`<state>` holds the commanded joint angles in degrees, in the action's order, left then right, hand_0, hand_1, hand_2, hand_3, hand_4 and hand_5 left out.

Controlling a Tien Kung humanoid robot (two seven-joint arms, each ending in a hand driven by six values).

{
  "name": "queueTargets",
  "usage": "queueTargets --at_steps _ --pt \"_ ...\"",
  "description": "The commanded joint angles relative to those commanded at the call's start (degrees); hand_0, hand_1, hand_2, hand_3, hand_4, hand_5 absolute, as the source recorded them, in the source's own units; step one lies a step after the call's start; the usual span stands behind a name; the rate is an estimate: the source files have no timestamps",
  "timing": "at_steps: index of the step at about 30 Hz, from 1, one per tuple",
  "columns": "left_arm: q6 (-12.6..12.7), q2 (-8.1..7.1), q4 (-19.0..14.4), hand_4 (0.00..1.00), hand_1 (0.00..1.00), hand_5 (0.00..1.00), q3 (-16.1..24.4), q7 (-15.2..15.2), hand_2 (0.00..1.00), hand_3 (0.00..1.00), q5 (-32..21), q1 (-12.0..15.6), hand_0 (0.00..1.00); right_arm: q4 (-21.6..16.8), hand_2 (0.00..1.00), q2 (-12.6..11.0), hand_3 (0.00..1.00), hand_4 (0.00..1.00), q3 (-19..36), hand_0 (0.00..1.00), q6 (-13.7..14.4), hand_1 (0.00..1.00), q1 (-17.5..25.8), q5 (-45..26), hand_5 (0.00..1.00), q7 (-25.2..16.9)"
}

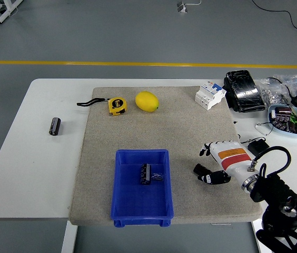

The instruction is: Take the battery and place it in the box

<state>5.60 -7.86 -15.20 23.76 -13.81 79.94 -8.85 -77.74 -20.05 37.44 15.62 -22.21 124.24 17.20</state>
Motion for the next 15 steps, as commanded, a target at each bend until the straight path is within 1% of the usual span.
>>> queueTargets --at_steps 4,5,15 --pt "0.0 0.02 0.0 0.627 0.648 0.675 -0.1 0.0 0.685 0.620 -0.1 0.0 0.683 1.4 0.510 0.5 0.540 0.998 -0.1 0.401 0.1 0.445 0.4 0.1 0.275 0.1" --pt "0.0 0.02 0.0 0.627 0.649 0.675 -0.2 0.1 0.685 0.620 -0.2 0.0 0.683 1.6 0.470 0.5 0.492 0.998 -0.1 0.376 0.1 0.407 0.5 0.1 0.257 0.1" --pt "0.0 0.09 0.0 0.627 0.651 0.675 -0.2 0.1 0.688 0.620 -0.2 0.0 0.685 3.4 0.453 0.9 0.474 0.998 -0.5 0.363 0.8 0.391 0.5 -0.2 0.254 -0.4"
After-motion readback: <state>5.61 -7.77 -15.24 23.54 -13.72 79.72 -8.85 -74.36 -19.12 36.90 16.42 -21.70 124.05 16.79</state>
